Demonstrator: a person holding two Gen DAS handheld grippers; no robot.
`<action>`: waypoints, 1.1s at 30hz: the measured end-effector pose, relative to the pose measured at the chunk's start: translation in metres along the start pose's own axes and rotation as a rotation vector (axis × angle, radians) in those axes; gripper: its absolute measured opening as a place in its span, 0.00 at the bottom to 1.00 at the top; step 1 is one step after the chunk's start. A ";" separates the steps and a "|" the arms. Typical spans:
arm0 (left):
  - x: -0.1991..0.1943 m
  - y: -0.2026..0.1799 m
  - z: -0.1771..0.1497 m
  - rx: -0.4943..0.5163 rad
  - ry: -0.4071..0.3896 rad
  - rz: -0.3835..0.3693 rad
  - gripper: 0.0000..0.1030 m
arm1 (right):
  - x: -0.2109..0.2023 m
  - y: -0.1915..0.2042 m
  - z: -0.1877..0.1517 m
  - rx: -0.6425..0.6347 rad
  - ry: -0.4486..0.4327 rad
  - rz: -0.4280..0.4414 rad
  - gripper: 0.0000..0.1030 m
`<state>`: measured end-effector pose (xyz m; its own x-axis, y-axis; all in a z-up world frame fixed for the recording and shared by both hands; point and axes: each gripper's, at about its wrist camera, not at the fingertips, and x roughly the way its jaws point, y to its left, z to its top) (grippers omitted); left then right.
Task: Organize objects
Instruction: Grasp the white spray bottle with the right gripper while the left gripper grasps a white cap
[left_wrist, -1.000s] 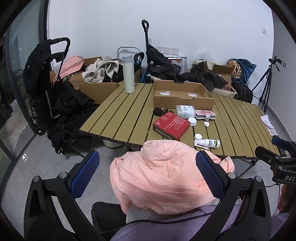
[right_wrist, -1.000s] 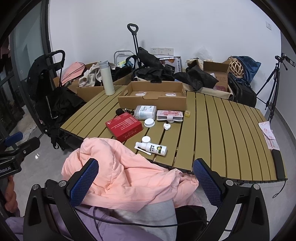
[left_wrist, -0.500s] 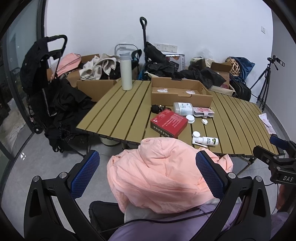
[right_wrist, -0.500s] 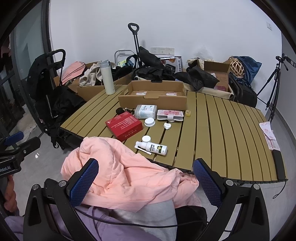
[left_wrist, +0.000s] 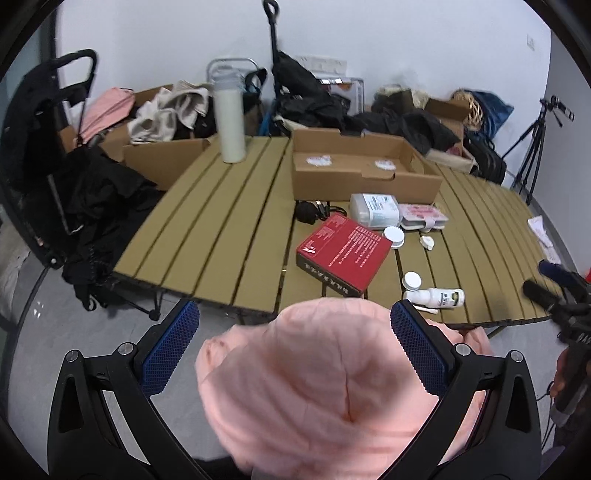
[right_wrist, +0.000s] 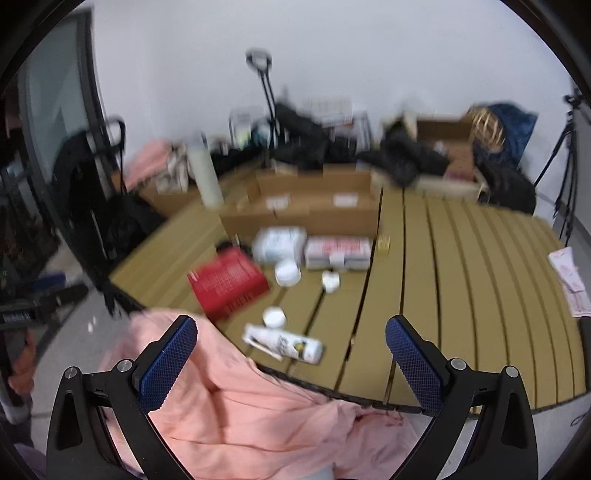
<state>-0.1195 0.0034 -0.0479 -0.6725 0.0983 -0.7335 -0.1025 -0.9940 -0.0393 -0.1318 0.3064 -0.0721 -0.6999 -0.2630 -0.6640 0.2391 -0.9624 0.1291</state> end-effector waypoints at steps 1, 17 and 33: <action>0.010 -0.003 0.003 0.007 0.011 -0.010 1.00 | 0.016 -0.001 0.001 -0.009 0.055 -0.001 1.00; 0.100 -0.074 0.008 0.163 0.170 -0.227 0.99 | 0.150 0.012 -0.024 -0.215 0.248 0.024 0.55; 0.195 -0.154 0.038 0.267 0.301 -0.247 0.48 | 0.128 -0.104 -0.029 0.040 0.259 -0.097 0.30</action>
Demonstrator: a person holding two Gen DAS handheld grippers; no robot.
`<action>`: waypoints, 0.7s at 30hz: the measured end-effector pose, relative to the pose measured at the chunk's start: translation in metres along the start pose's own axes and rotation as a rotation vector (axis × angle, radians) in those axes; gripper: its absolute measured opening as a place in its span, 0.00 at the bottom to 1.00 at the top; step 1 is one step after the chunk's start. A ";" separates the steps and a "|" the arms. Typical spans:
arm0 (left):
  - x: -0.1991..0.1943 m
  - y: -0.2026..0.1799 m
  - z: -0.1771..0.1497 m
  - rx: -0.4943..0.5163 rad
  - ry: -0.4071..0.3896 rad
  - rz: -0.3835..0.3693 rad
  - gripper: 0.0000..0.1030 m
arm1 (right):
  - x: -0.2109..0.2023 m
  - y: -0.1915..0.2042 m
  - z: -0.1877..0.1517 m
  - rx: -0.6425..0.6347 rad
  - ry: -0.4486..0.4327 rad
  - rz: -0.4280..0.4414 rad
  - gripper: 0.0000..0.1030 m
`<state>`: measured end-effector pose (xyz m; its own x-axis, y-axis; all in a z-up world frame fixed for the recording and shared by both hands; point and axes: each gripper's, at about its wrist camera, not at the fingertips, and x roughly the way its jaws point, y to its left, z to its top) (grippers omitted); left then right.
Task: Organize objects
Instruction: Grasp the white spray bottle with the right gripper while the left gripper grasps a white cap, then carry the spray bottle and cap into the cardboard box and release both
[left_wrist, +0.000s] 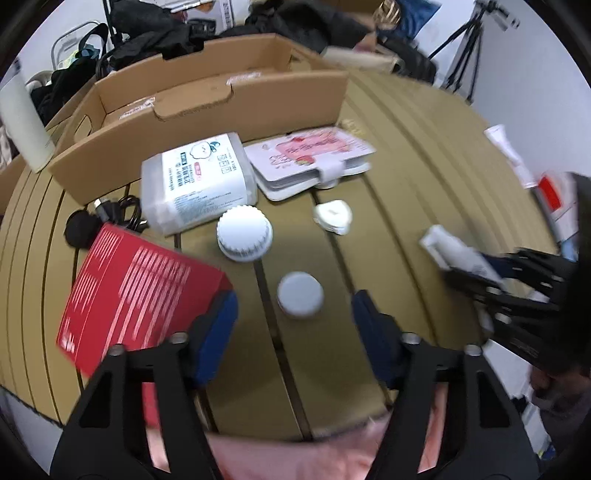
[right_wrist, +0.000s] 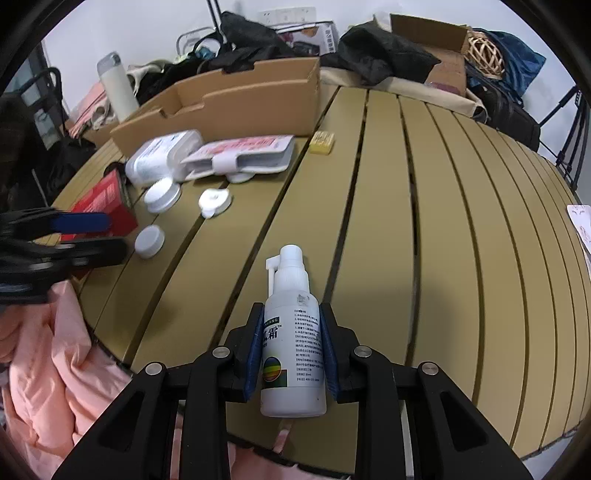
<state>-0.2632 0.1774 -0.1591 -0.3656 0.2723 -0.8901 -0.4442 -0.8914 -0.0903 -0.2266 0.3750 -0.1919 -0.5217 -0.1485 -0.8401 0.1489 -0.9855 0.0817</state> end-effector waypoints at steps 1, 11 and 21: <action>0.007 -0.001 0.003 0.005 0.020 0.003 0.44 | 0.002 0.000 0.001 0.004 0.001 0.002 0.30; 0.015 -0.001 0.001 -0.015 0.048 0.034 0.25 | 0.005 0.005 -0.002 -0.010 -0.039 0.002 0.30; -0.116 0.001 -0.048 -0.080 -0.131 0.088 0.25 | -0.064 0.010 -0.013 0.025 -0.159 -0.040 0.29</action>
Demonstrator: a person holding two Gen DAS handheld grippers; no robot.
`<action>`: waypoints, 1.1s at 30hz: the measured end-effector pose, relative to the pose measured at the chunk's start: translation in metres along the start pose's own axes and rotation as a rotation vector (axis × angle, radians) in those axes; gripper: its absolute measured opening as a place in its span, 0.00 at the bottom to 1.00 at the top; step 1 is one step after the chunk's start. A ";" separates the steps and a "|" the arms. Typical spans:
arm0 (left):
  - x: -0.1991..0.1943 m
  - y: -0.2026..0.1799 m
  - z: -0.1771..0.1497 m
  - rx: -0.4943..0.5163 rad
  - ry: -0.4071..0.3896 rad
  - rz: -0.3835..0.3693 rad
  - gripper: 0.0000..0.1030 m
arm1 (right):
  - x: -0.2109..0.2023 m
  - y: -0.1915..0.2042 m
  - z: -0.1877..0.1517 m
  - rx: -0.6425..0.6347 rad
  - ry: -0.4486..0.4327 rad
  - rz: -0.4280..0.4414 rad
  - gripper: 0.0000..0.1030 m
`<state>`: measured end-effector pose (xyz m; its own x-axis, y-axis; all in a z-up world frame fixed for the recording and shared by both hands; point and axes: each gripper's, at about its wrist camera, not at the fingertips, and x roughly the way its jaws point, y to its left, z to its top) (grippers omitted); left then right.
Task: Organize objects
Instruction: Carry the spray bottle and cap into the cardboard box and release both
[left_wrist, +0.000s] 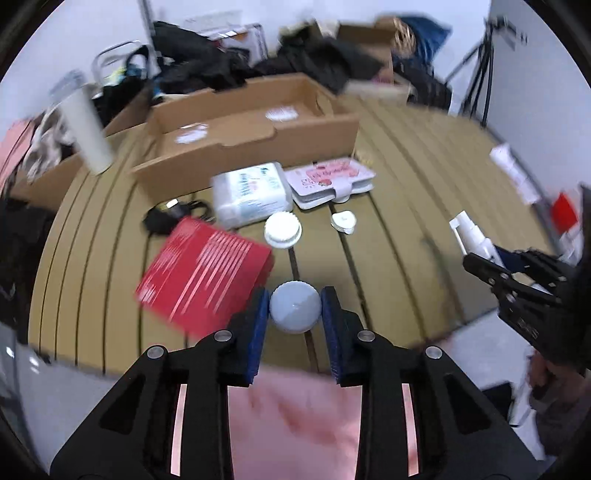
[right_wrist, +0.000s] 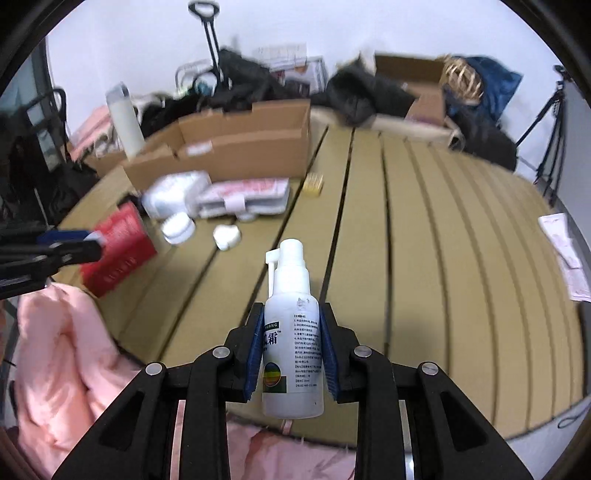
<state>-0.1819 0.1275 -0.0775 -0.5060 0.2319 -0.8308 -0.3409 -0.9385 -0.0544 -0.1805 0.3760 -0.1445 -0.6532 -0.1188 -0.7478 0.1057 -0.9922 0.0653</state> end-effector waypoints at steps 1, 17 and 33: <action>-0.013 0.005 -0.004 -0.016 -0.016 0.002 0.25 | -0.013 0.000 -0.002 0.014 -0.021 0.005 0.29; -0.081 0.070 0.085 -0.037 -0.224 0.033 0.25 | -0.070 0.023 0.082 -0.029 -0.155 0.183 0.29; 0.207 0.195 0.265 -0.217 -0.016 0.219 0.25 | 0.282 0.017 0.307 0.056 0.261 -0.093 0.30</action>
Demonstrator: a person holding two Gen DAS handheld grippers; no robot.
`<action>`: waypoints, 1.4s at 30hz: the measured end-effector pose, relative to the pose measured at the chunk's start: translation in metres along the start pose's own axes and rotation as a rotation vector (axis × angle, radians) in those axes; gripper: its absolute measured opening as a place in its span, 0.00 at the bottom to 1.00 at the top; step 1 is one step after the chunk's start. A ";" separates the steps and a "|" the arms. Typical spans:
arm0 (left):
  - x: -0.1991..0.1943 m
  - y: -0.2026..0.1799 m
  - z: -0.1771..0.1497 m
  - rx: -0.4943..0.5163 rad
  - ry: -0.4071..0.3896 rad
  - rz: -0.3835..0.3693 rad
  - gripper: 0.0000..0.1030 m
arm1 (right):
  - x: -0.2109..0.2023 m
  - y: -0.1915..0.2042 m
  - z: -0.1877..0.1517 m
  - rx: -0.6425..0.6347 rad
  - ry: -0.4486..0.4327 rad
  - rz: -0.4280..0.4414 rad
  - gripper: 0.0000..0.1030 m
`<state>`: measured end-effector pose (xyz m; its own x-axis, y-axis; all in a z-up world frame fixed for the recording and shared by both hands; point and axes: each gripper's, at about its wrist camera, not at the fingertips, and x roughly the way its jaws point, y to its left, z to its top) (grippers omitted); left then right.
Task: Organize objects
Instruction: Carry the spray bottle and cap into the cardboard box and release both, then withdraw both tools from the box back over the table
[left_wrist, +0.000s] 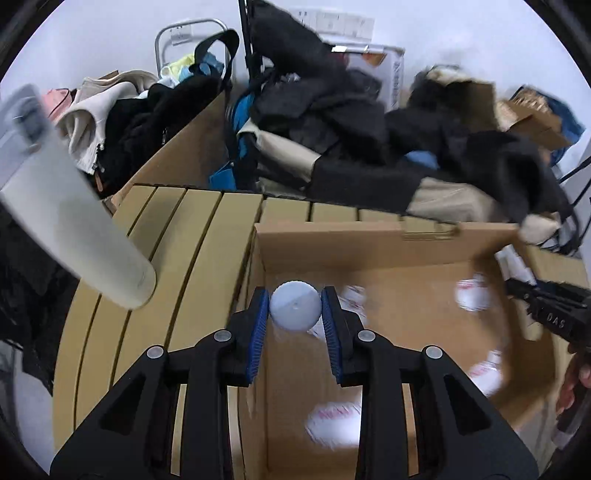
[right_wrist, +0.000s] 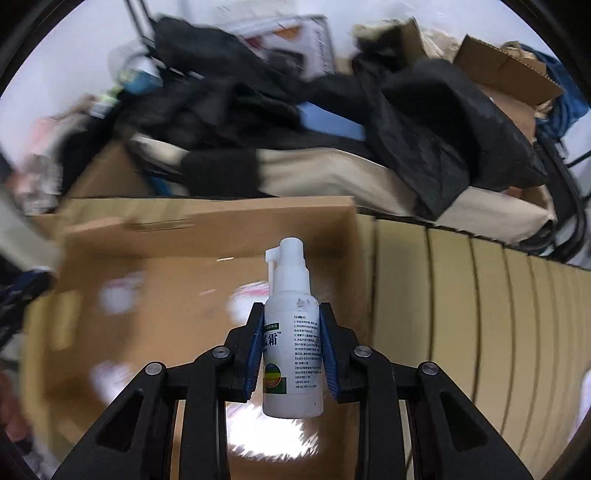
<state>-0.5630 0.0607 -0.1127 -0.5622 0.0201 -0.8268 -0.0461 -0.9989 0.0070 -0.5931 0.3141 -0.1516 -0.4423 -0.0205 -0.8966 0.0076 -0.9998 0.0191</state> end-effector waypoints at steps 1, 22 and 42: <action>0.005 -0.001 0.001 0.008 0.006 0.007 0.26 | 0.008 0.001 0.003 -0.004 -0.001 -0.027 0.30; -0.208 0.047 -0.023 0.003 -0.066 -0.021 0.90 | -0.192 -0.030 -0.024 -0.084 -0.164 0.059 0.80; -0.414 0.010 -0.270 0.184 -0.321 -0.014 1.00 | -0.369 -0.014 -0.276 -0.279 -0.357 0.335 0.80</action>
<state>-0.1078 0.0314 0.0772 -0.7894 0.0755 -0.6092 -0.1873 -0.9747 0.1219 -0.1827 0.3357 0.0568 -0.6507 -0.3838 -0.6552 0.4153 -0.9023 0.1161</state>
